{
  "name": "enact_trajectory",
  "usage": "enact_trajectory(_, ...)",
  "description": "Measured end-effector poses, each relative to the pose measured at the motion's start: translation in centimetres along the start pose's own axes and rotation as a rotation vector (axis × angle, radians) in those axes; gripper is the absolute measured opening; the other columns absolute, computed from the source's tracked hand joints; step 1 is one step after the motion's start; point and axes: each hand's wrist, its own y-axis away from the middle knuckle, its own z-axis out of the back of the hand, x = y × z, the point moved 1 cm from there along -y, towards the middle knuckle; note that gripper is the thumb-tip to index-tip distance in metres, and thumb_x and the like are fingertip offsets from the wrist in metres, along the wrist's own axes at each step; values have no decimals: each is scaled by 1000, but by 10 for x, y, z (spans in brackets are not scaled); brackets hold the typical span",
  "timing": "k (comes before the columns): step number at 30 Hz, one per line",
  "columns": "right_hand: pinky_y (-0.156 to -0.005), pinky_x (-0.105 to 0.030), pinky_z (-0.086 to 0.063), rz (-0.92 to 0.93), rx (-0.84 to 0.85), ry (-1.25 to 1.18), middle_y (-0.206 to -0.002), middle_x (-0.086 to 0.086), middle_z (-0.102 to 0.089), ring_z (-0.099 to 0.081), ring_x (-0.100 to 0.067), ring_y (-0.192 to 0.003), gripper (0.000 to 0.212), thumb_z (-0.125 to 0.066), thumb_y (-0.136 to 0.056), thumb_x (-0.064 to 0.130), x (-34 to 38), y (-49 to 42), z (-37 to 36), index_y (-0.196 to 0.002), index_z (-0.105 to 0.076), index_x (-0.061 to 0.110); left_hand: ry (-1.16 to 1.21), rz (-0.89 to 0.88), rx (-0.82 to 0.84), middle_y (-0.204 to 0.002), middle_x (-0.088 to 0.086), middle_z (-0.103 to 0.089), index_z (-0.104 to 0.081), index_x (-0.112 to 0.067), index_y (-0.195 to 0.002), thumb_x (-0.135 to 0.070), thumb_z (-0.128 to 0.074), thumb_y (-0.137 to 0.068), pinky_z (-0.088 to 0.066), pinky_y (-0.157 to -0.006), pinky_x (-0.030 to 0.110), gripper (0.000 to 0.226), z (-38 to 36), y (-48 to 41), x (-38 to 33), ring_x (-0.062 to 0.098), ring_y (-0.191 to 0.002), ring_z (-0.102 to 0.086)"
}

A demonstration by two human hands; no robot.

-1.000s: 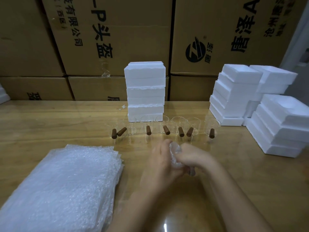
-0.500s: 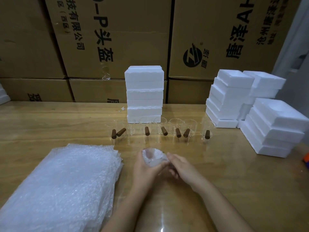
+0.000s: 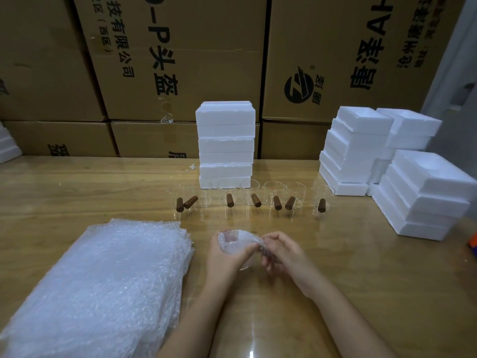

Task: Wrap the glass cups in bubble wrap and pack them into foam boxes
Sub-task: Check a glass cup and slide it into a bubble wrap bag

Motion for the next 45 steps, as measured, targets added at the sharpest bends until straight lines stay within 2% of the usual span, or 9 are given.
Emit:
enact_trajectory(7,-65,-20,-51,124,-95,14,-71,-3,-71,-67,-13,-69,12,-57,-92,12,-3,0,-6,-99,-62,4,37,19,-50,-97,-14,-58,-45,-32,-103,-39,-88,-60,-35,-62,11,61,0,-1,-2,-6,-83,-52)
enact_trajectory(10,-66,-21,-52,144,-94,29,-71,-3,-71,-68,-13,-69,12,-55,-93,13,-2,0,-8,-98,-62,4,32,11,-21,-121,-11,-51,-42,-28,-127,-48,-88,-54,-37,-84,20,88,1,-2,2,4,-106,-49)
enact_trajectory(14,-64,-22,-53,139,-144,-18,-71,-5,-71,-67,-14,-67,13,-54,-94,13,-3,-2,-5,-97,-61,3,105,-32,124,-139,-20,-22,-10,-43,-147,-70,-75,-46,-26,-103,30,123,5,-6,5,3,-130,-24)
enact_trajectory(18,-62,-22,-53,77,-221,-101,-71,-6,-72,-67,-15,-65,14,-52,-95,15,-5,-6,8,-96,-61,3,378,-56,109,-148,-17,-34,-21,-54,-136,-66,-60,-64,-38,-105,39,84,6,-15,8,9,-131,-41)
enact_trajectory(24,-60,-21,-56,86,-410,-247,-68,-6,-70,-66,-13,-60,15,-50,-97,14,-3,-8,40,-94,-59,2,368,9,34,-120,-12,-63,-60,-31,-111,-32,-51,-95,-49,-86,29,18,7,-17,13,9,-102,-66)
enact_trajectory(30,-60,-21,-56,84,-488,-345,-68,-6,-70,-66,-12,-61,16,-50,-97,16,-7,-9,53,-94,-58,3,181,24,23,-74,-6,-71,-67,-14,-84,-15,-52,-95,-47,-63,24,19,2,-9,10,4,-60,-62)
enact_trajectory(34,-61,-21,-55,87,-479,-358,-69,-5,-70,-66,-13,-64,17,-49,-97,18,-10,-11,54,-96,-60,5,155,2,71,-65,-7,-66,-66,-13,-83,-14,-53,-94,-43,-49,17,17,0,-7,11,9,-54,-56)
enact_trajectory(38,-62,-21,-55,66,-465,-199,-69,-3,-68,-65,-11,-63,18,-45,-99,18,-13,-11,54,-98,-61,8,119,-20,75,-74,-7,-69,-66,-19,-88,-12,-59,-91,-45,-56,10,10,0,-5,8,4,-62,-58)
enact_trajectory(45,-60,-17,-51,44,-436,55,-75,-6,-63,-58,-12,-65,21,-39,-101,11,-17,-14,49,-103,-60,8,23,-98,272,-117,-5,-62,-58,-34,-118,-11,-67,-86,-46,-76,7,41,0,-1,7,-7,-97,-60)
